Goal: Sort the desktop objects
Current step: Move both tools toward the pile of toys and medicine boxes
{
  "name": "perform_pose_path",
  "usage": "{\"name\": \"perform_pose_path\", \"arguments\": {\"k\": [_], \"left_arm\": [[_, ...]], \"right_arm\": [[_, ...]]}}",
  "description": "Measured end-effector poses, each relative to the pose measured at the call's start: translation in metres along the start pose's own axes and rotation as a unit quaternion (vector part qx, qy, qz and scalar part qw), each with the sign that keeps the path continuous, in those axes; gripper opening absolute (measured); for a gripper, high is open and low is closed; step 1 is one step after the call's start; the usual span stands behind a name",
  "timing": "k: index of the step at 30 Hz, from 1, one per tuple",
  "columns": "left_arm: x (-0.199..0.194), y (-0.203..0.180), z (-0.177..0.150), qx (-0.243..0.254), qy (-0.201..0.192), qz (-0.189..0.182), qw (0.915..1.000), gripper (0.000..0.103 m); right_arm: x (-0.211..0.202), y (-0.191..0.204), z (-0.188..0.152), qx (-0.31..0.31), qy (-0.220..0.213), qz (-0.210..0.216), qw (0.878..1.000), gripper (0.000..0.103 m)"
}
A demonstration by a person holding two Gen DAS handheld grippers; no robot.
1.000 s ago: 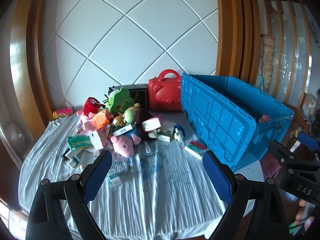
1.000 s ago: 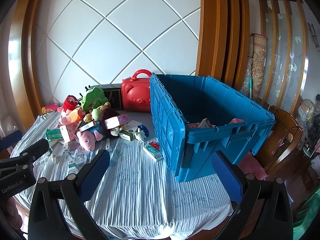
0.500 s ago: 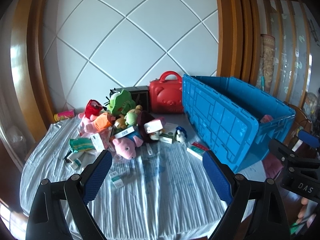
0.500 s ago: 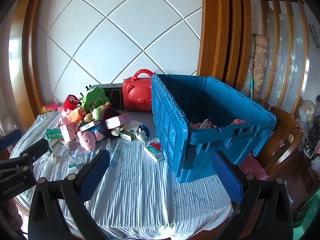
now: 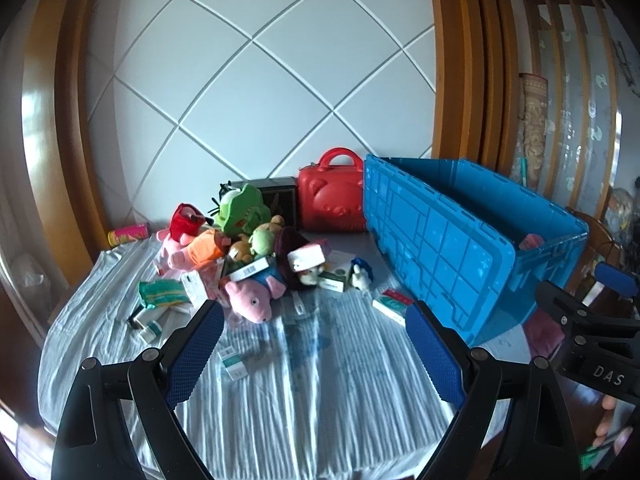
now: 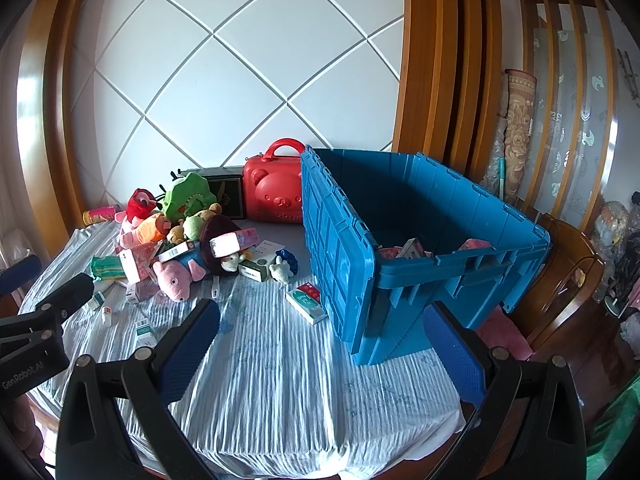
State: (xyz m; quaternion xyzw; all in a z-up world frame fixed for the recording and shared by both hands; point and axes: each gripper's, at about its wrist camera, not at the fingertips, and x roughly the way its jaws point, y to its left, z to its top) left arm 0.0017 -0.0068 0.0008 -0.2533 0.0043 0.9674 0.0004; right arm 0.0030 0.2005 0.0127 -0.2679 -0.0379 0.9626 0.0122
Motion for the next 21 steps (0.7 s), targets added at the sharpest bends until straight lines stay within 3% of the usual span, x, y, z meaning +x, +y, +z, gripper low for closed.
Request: {"name": "perform_pose_path", "arguments": {"k": [21], "left_arm": [[0.025, 0.032, -0.014, 0.007, 0.025, 0.005, 0.9997, 0.093]], "right_arm": [[0.02, 0.032, -0.004, -0.01, 0.028, -0.002, 1.0, 0.103]]}}
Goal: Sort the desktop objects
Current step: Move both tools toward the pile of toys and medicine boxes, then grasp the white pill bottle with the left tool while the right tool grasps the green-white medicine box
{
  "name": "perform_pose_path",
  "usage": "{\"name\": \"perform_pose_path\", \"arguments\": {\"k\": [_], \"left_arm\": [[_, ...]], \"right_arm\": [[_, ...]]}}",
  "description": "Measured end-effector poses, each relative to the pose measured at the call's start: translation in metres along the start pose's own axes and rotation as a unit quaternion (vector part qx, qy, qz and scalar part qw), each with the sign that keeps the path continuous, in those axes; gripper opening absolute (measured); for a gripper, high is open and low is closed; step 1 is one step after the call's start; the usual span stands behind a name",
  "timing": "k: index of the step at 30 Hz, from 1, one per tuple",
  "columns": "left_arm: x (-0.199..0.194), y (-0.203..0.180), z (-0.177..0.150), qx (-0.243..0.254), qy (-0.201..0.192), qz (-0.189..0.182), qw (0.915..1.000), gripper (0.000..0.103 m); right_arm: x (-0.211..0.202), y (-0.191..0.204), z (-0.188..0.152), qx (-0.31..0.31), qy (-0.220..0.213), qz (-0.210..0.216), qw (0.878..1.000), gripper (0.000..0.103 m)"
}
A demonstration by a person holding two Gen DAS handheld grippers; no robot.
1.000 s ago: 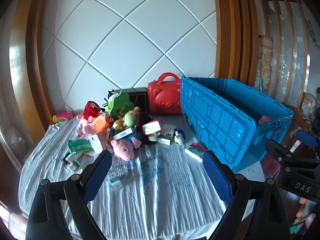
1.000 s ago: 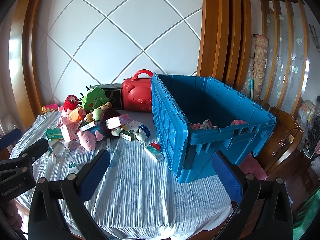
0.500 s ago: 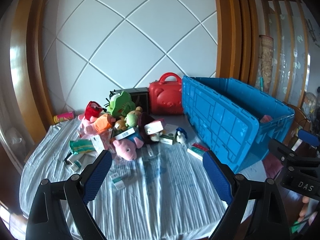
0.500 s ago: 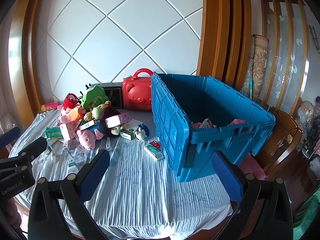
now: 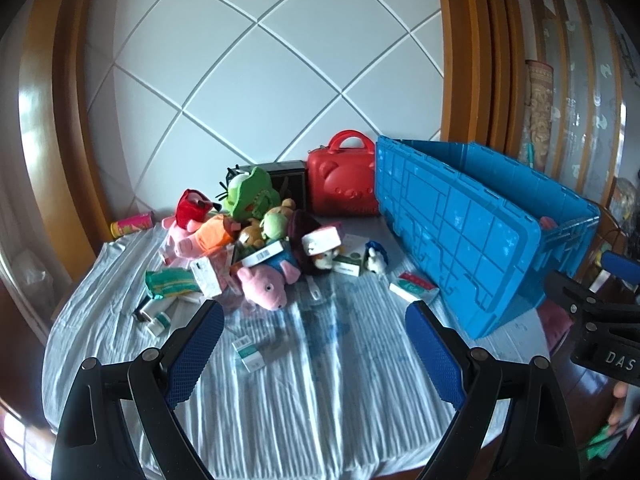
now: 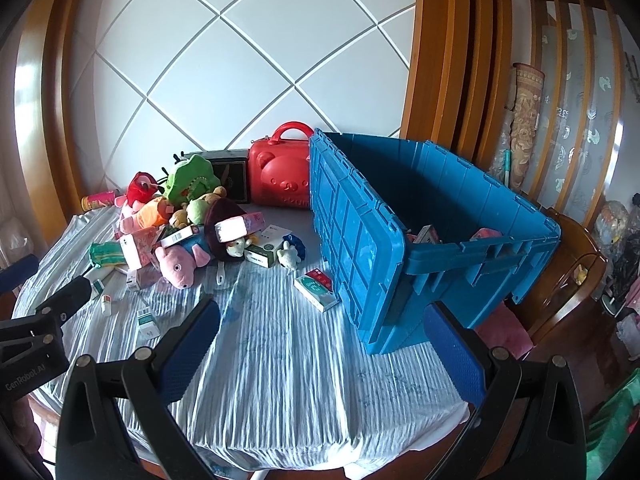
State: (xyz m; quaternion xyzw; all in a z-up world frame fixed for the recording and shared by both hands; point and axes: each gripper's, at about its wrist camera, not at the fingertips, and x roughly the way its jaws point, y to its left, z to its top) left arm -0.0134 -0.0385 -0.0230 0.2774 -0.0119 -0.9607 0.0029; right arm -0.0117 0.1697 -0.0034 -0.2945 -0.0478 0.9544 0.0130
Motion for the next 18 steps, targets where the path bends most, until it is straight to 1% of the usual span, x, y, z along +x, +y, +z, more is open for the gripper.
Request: {"name": "perform_pose_path", "arguments": {"k": [6, 11, 14, 18], "left_arm": [[0.016, 0.011, -0.005, -0.011, 0.008, 0.002, 0.9999, 0.093], [0.045, 0.03, -0.017, -0.045, 0.025, 0.025, 0.9984, 0.093], [0.069, 0.046, -0.023, -0.061, 0.042, 0.059, 0.9955, 0.093], [0.107, 0.076, -0.029, -0.083, 0.081, 0.098, 0.9884, 0.093]], "right_arm": [[0.014, 0.005, -0.004, -0.001, 0.015, 0.001, 1.0, 0.103], [0.048, 0.009, -0.006, -0.013, 0.042, 0.013, 0.999, 0.103], [0.082, 0.017, -0.003, -0.019, 0.054, 0.042, 0.997, 0.103], [0.14, 0.033, 0.002, -0.026, 0.079, 0.097, 0.992, 0.103]]}}
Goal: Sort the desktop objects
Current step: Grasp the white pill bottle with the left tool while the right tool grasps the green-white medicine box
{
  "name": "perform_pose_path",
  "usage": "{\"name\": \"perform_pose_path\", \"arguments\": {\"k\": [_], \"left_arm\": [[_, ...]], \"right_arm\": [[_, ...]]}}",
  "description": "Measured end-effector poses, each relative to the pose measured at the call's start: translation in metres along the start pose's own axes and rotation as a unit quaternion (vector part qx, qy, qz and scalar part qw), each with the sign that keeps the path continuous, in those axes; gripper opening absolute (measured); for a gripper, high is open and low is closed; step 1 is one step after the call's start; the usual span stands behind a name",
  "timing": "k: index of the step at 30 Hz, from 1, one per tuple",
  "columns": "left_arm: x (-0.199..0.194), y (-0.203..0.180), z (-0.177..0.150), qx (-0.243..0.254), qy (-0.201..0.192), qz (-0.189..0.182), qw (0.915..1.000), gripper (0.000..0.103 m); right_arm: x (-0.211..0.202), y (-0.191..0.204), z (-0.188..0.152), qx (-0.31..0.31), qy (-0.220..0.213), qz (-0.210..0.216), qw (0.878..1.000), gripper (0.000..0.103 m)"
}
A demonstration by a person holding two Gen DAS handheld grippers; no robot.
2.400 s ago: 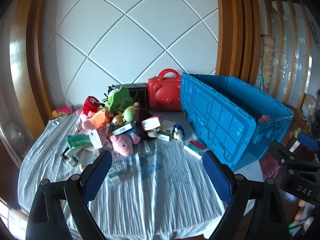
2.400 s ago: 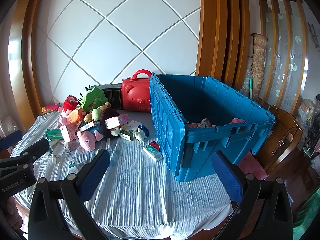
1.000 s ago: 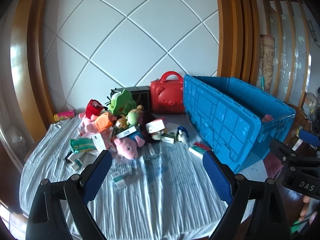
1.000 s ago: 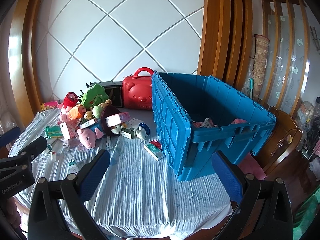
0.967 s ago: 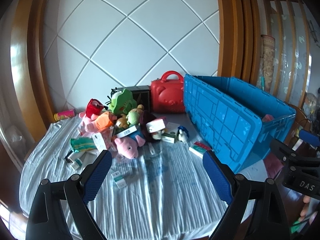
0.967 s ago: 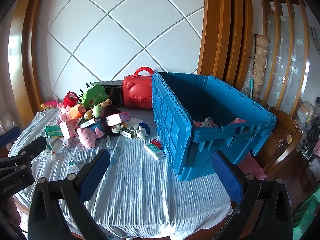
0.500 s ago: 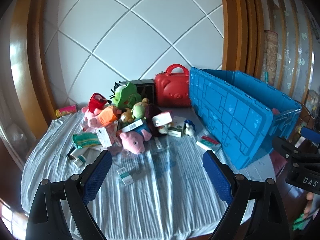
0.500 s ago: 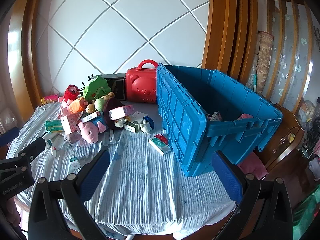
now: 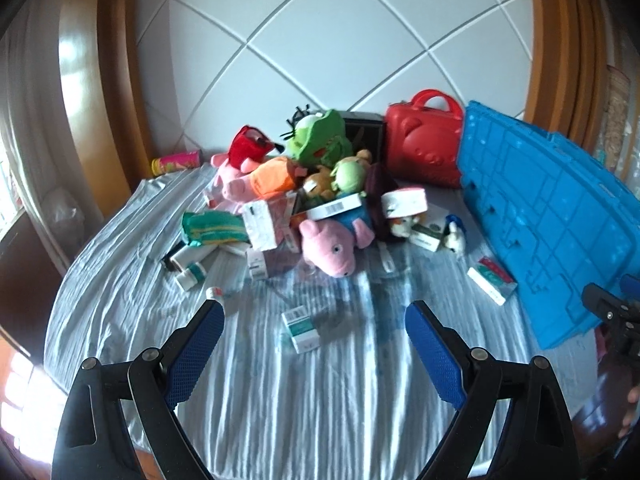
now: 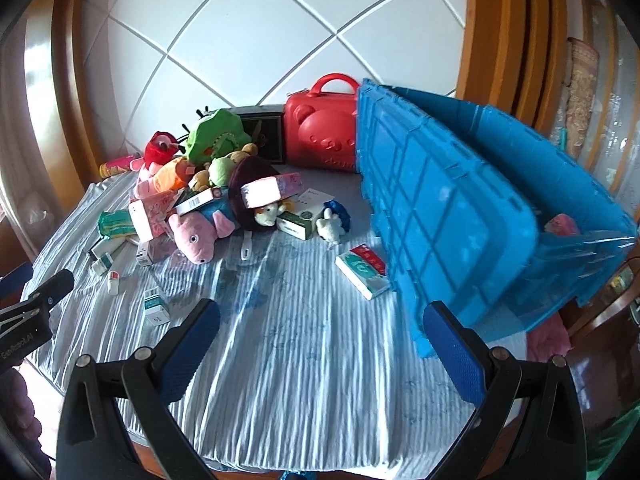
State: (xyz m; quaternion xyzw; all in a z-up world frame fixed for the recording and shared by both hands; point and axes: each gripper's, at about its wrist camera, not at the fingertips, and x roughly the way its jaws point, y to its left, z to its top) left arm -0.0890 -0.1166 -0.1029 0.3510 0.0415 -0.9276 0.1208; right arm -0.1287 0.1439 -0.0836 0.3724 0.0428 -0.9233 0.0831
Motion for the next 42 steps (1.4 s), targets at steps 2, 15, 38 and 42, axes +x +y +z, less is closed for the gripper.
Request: {"name": "perform_pose_path", "arguments": {"k": [2, 15, 38, 42], "left_arm": [[0.023, 0.013, 0.002, -0.012, 0.018, 0.03, 0.9993, 0.093], [0.114, 0.077, -0.027, -0.081, 0.136, 0.146, 0.9765, 0.093], [0.289, 0.177, -0.041, 0.012, 0.23, 0.019, 0.973, 0.076], [0.287, 0.182, -0.045, 0.012, 0.212, 0.004, 0.9772, 0.074]], "right_arm": [[0.03, 0.005, 0.007, -0.009, 0.016, 0.027, 0.999, 0.103], [0.164, 0.09, 0.026, -0.1, 0.102, 0.149, 0.978, 0.103], [0.247, 0.237, -0.047, -0.019, 0.208, 0.024, 0.978, 0.103], [0.255, 0.249, -0.049, -0.018, 0.202, 0.025, 0.979, 0.103]]}}
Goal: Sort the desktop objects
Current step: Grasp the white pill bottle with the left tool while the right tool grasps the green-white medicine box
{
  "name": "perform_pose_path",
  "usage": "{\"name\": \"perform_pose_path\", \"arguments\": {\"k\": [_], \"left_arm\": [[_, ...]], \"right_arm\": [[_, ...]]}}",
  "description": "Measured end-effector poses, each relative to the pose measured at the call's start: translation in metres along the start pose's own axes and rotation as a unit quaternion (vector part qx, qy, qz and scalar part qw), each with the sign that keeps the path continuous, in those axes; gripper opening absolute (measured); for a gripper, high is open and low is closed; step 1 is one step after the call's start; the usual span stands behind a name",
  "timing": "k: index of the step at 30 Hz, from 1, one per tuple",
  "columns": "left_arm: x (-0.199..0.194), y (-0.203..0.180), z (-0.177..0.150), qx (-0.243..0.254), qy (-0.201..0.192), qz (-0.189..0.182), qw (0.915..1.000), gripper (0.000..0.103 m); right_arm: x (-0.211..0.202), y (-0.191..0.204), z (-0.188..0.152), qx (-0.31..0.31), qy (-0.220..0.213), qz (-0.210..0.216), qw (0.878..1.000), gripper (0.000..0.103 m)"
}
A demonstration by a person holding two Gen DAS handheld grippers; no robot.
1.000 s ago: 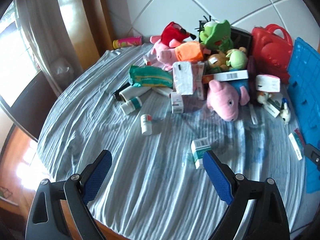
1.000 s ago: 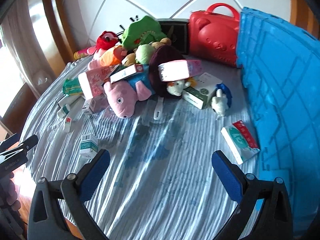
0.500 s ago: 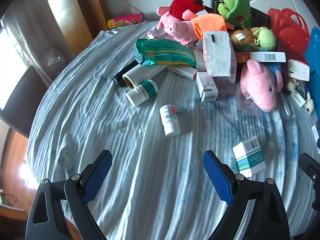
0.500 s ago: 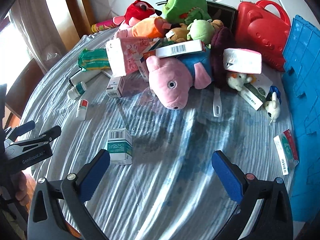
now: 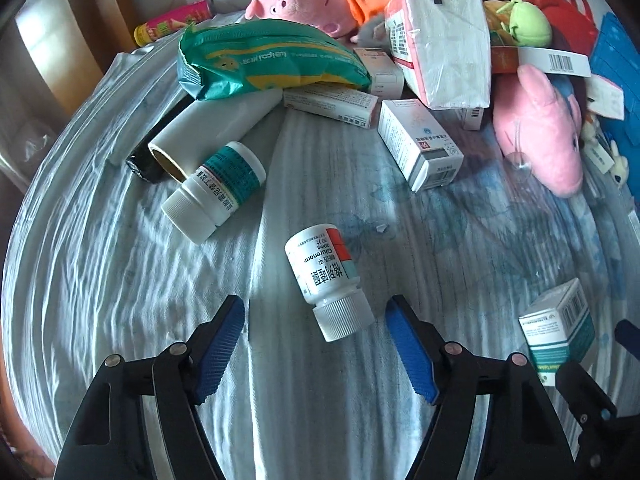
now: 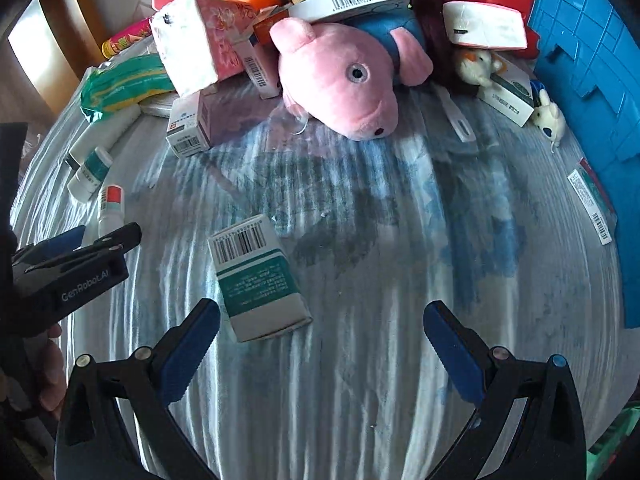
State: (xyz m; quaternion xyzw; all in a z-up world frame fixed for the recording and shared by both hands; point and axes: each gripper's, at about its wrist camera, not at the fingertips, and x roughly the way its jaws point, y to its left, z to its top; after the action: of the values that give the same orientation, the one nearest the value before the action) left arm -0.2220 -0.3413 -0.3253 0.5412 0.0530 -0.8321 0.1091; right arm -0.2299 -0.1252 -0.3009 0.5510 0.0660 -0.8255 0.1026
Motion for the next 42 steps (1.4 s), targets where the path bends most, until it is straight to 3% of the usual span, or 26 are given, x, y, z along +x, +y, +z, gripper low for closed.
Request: {"name": "perform_pose_path", "arguments": {"k": [2, 5, 14, 16, 17, 19, 32, 35, 42], "left_arm": [[0.0, 0.001, 0.002, 0.005, -0.001, -0.006, 1.0, 0.069], [-0.003, 0.004, 0.001, 0.007, -0.003, -0.014, 0.9999, 0.053], [-0.008, 0.002, -0.009, 0.025, -0.02, 0.002, 0.9995, 0.048], [-0.01, 0.001, -0.011, 0.026, -0.023, 0.003, 0.9994, 0.046], [-0.011, -0.001, -0.013, 0.026, -0.022, -0.003, 0.9994, 0.039], [-0.014, -0.006, -0.016, 0.029, -0.022, -0.01, 0.9993, 0.03], [-0.013, -0.009, -0.013, 0.029, -0.021, -0.018, 0.9992, 0.027], [-0.022, -0.014, -0.019, 0.035, -0.032, -0.009, 0.9989, 0.027], [-0.048, -0.022, -0.02, 0.034, -0.059, 0.005, 0.9977, 0.025]], "right_arm": [[0.004, 0.006, 0.004, -0.002, -0.004, 0.003, 1.0, 0.103], [0.009, 0.013, 0.007, -0.011, -0.004, 0.01, 1.0, 0.103], [0.017, 0.015, 0.007, -0.01, 0.014, 0.033, 0.999, 0.102], [0.018, 0.017, 0.007, -0.013, 0.014, 0.036, 0.999, 0.085], [0.018, 0.017, 0.006, -0.012, 0.014, 0.038, 0.999, 0.067], [0.018, 0.019, 0.007, -0.021, 0.011, 0.028, 0.999, 0.057], [0.01, 0.023, 0.009, -0.033, 0.001, 0.026, 0.999, 0.056], [0.005, 0.028, 0.009, -0.043, -0.003, 0.029, 0.999, 0.038], [-0.013, 0.026, 0.006, -0.047, -0.013, 0.035, 0.998, 0.037]]}}
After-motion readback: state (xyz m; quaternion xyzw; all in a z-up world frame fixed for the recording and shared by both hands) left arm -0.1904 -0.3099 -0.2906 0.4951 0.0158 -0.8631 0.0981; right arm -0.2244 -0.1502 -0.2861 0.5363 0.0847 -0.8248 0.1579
